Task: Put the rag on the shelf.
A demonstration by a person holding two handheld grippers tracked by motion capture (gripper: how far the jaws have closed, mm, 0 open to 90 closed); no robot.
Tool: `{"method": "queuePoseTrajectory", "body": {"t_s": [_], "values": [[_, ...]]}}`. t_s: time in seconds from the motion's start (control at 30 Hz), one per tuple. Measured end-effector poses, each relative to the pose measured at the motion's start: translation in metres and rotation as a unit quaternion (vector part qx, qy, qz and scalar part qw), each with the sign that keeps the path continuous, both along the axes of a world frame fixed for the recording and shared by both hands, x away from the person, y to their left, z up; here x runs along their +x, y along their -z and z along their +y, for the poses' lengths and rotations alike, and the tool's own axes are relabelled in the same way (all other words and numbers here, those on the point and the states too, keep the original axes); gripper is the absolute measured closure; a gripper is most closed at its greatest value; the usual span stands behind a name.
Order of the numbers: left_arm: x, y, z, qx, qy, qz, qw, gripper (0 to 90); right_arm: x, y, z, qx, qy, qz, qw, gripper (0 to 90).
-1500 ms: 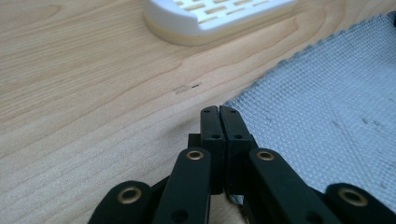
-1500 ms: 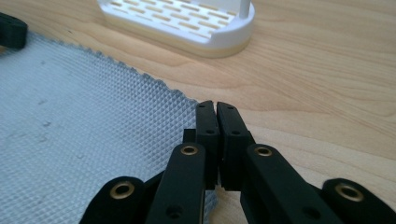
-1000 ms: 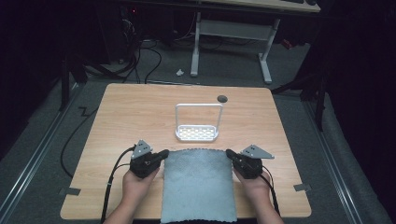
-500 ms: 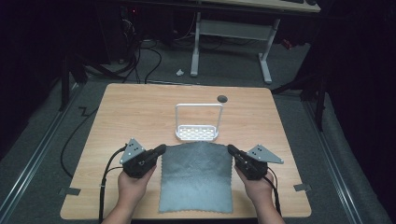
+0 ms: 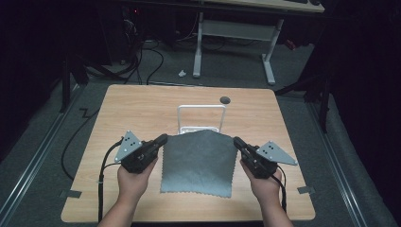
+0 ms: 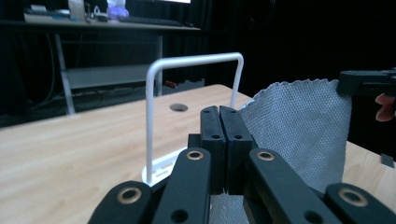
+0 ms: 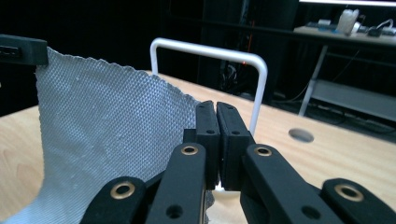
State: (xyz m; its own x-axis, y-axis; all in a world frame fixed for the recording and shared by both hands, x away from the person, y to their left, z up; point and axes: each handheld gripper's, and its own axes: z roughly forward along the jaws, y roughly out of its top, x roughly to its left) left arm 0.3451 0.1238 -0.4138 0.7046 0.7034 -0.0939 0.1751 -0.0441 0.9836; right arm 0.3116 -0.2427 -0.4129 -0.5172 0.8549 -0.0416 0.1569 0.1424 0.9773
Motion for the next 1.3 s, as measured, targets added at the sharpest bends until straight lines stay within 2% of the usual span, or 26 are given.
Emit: {"method": "queuePoseTrajectory", "body": {"t_s": [0.1, 0.13, 0.2, 0.37, 0.4, 0.47, 0.5, 0.6, 0.7, 0.77, 0.87, 0.93, 1.1, 1.27, 1.3], "values": [[0.002, -0.008, -0.001, 0.0, -0.002, -0.011, 0.9999, 89.1, 0.002, -0.006, -0.001, 0.001, 0.002, -0.007, 1.0, 89.4], [0.005, -0.014, -0.002, 0.0, -0.004, -0.018, 0.9998, 89.2, 0.004, -0.015, -0.002, -0.001, 0.004, -0.016, 0.9999, 89.4], [0.008, -0.019, -0.003, 0.001, -0.007, -0.025, 0.9997, 89.2, 0.007, -0.022, -0.002, 0.0, 0.005, -0.022, 0.9997, 89.4], [0.019, -0.032, -0.003, 0.0, -0.016, -0.035, 0.9993, 89.3, 0.013, -0.041, -0.002, -0.003, 0.008, -0.039, 0.9992, 89.6], [0.023, -0.038, -0.003, 0.0, -0.019, -0.039, 0.9991, 89.3, 0.014, -0.044, -0.002, -0.004, 0.009, -0.042, 0.9991, 89.6], [0.025, -0.04, -0.004, -0.002, -0.02, -0.04, 0.999, 89.3, 0.016, -0.047, -0.002, -0.005, 0.01, -0.046, 0.9989, 89.6], [0.03, -0.045, -0.004, 0.003, -0.025, -0.045, 0.9987, 89.3, 0.019, -0.051, -0.003, -0.002, 0.016, -0.049, 0.9987, 89.7], [0.035, -0.049, -0.005, 0.006, -0.027, -0.047, 0.9985, 89.3, 0.024, -0.053, -0.005, -0.003, 0.02, -0.049, 0.9986, 89.7], [0.044, -0.055, -0.009, 0.014, -0.032, -0.049, 0.9982, 89.4, 0.036, -0.058, -0.007, -0.004, 0.029, -0.05, 0.9983, 89.8], [0.051, -0.059, -0.01, 0.02, -0.037, -0.05, 0.9979, 89.5, 0.042, -0.06, -0.007, -0.005, 0.032, -0.048, 0.9983, 89.8], [0.061, -0.063, -0.011, 0.016, -0.044, -0.045, 0.9979, 89.6, 0.052, -0.064, -0.007, -0.001, 0.032, -0.037, 0.9988, 89.9], [0.066, -0.066, -0.013, 0.02, -0.049, -0.045, 0.9976, 89.6, 0.059, -0.068, -0.006, -0.014, 0.036, -0.041, 0.9984, 89.9], [0.079, -0.076, -0.015, 0.026, -0.06, -0.049, 0.9967, 89.6, 0.072, -0.079, -0.004, -0.016, 0.043, -0.046, 0.9979, 89.9], [0.093, -0.08, -0.018, 0.045, -0.069, -0.054, 0.9951, 89.7, 0.089, -0.087, -0.003, -0.024, 0.046, -0.05, 0.9974, 89.9], [0.099, -0.08, -0.019, 0.052, -0.072, -0.051, 0.9947, 89.6, 0.093, -0.088, -0.002, -0.021, 0.047, -0.047, 0.9976, 89.9]]}}
